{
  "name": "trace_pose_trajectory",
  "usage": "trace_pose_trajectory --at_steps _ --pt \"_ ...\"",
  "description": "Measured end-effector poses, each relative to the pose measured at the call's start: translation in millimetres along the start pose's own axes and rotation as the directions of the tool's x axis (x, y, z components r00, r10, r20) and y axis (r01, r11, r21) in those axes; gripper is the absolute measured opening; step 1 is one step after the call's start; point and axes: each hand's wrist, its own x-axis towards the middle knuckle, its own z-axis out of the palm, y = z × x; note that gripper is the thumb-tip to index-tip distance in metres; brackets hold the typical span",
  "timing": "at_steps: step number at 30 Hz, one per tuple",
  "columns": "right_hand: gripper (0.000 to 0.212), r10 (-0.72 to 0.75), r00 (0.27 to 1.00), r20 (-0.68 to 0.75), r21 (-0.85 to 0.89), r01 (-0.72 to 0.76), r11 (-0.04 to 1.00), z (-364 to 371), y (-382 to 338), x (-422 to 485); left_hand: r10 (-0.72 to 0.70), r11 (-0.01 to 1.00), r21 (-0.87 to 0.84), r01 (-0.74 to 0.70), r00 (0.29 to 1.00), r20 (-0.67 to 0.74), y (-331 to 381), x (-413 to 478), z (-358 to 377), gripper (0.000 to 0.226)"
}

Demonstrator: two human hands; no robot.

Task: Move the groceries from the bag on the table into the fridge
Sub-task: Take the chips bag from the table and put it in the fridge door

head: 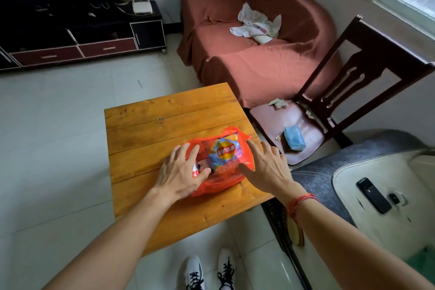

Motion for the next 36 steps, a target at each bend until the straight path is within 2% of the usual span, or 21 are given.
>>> trace_pose_trajectory --at_steps 4,8,10,14,18,22,24,28,30,32,34,36 --pt "0.083 -0.017 0.997 0.08 0.069 0.012 0.998 11.5 -0.8 29.2 -0.046 0.997 -0.059 0.048 0.998 0.042 -0.9 24.0 13.9 0.096" --pt "0.083 -0.023 0.987 0.156 0.216 -0.012 0.976 27.8 1.3 61.4 -0.102 0.984 -0.136 0.112 0.992 0.081 -0.8 52.0 33.3 0.083" --pt "0.081 -0.022 0.98 0.197 0.258 -0.03 0.966 35.0 2.2 78.3 -0.156 0.963 -0.201 0.179 0.98 0.126 -1.2 67.0 43.9 0.086" --pt "0.08 -0.026 0.965 0.261 0.377 -0.077 0.923 59.6 8.1 117.1 -0.267 0.863 -0.372 0.342 0.934 0.239 -3.7 95.5 70.4 0.092" --pt "0.081 0.027 0.945 0.327 0.398 -0.163 0.903 88.3 15.0 151.6 -0.339 0.779 -0.433 0.453 0.886 0.318 -5.6 119.8 100.5 0.078" --pt "0.079 0.074 0.916 0.394 0.414 -0.249 0.876 112.7 24.3 177.4 -0.396 0.604 -0.55 0.576 0.816 0.42 -8.8 140.1 131.1 0.083" --pt "0.075 0.105 0.899 0.426 0.42 -0.299 0.857 122.7 29.7 187.4 -0.418 0.568 -0.544 0.618 0.786 0.456 -7.7 148.4 142.4 0.083" --pt "0.06 0.174 0.85 0.497 0.498 -0.443 0.745 139.0 41.9 202.5 -0.454 0.499 -0.554 0.667 0.745 0.488 -5.6 162.6 161.4 0.092" --pt "0.06 0.173 0.827 0.535 0.541 -0.492 0.682 146.5 47.6 207.7 -0.47 0.462 -0.558 0.69 0.724 0.506 -5.1 168.9 170.6 0.097" --pt "0.088 0.16 0.812 0.561 0.567 -0.518 0.64 153.5 51.7 212.8 -0.483 0.421 -0.58 0.698 0.713 0.509 -5.8 175.7 180.6 0.087" --pt "0.106 0.168 0.803 0.572 0.583 -0.541 0.606 158.6 52.8 216.9 -0.504 0.366 -0.616 0.698 0.705 0.499 -6.2 181.7 187.9 0.063" --pt "0.089 0.167 0.8 0.576 0.595 -0.55 0.586 161.9 52.0 219.0 -0.528 0.332 -0.635 0.697 0.695 0.487 -5.9 185.7 195.5 0.053"
